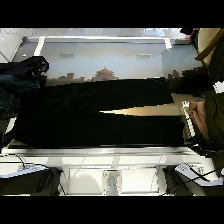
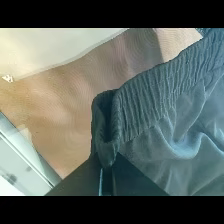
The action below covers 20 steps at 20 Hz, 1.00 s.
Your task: Fold the clothes and pants, and hang the long-sleeved shirts on hangers.
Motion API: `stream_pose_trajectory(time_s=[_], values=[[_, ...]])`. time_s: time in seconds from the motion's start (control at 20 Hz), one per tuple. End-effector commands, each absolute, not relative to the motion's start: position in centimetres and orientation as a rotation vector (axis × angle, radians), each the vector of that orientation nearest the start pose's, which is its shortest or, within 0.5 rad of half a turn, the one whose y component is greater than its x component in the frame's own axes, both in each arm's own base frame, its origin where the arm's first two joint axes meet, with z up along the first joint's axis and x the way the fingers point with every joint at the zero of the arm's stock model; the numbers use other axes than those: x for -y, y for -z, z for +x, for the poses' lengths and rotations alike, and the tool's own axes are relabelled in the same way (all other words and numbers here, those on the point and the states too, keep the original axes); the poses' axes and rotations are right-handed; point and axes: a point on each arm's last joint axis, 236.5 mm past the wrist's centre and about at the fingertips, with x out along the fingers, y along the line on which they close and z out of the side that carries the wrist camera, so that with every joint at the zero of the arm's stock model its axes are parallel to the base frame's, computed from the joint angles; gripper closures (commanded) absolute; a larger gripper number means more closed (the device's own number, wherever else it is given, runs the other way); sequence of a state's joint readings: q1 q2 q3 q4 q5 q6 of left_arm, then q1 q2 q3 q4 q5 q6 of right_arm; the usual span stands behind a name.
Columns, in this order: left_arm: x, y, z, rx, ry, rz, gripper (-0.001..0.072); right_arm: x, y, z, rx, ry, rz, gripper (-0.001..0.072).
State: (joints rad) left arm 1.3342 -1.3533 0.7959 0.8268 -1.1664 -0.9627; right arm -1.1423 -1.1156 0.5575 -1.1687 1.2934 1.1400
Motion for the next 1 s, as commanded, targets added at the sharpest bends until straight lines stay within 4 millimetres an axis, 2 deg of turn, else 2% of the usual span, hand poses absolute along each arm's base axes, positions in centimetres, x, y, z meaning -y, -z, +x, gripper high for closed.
stream_pose_trajectory(time_s=[0.0,0.15,0.45,0.55,0.7,0.8,0.85,0.9,0.95], values=[[-24.4,7.3,20.8,-0.916,-0.385,-1.122,0.0693,12.8,10.4,16.1,-1.291,0.319,1.098,0.0269],[-24.3,7.3,20.8,-0.916,-0.384,-1.124,0.0693,12.2,11.0,17.1,-1.273,0.268,1.158,0.027],[-24.2,7.3,20.8,-0.918,-0.38,-1.126,0.0693,11.3,13.2,16.1,-1.328,0.268,1.185,0.0275],[-24.2,7.3,20.8,-0.918,-0.38,-1.126,0.0693,10.7,12.9,16.0,-1.339,0.235,1.188,0.0332],[-24.2,7.3,20.8,-0.918,-0.38,-1.126,0.0693,9.7,12.3,16.1,-1.347,0.171,1.199,0.0337],[-24.2,7.3,20.8,-0.919,-0.38,-1.126,0.0693,9.0,11.8,15.9,-1.36,0.126,1.203,0.0405],[-24.2,7.3,20.8,-0.919,-0.378,-1.127,0.0693,8.6,11.5,16.0,-1.36,0.102,1.211,0.0407],[-24.0,7.1,20.9,-0.921,-0.37,-1.127,0.0693,8.4,11.0,16.3,-1.347,0.065,1.204,0.0517],[-23.9,6.7,20.9,-0.922,-0.36,-1.111,0.0694,8.4,10.1,16.9,-1.326,0.031,1.201,0.0694]])
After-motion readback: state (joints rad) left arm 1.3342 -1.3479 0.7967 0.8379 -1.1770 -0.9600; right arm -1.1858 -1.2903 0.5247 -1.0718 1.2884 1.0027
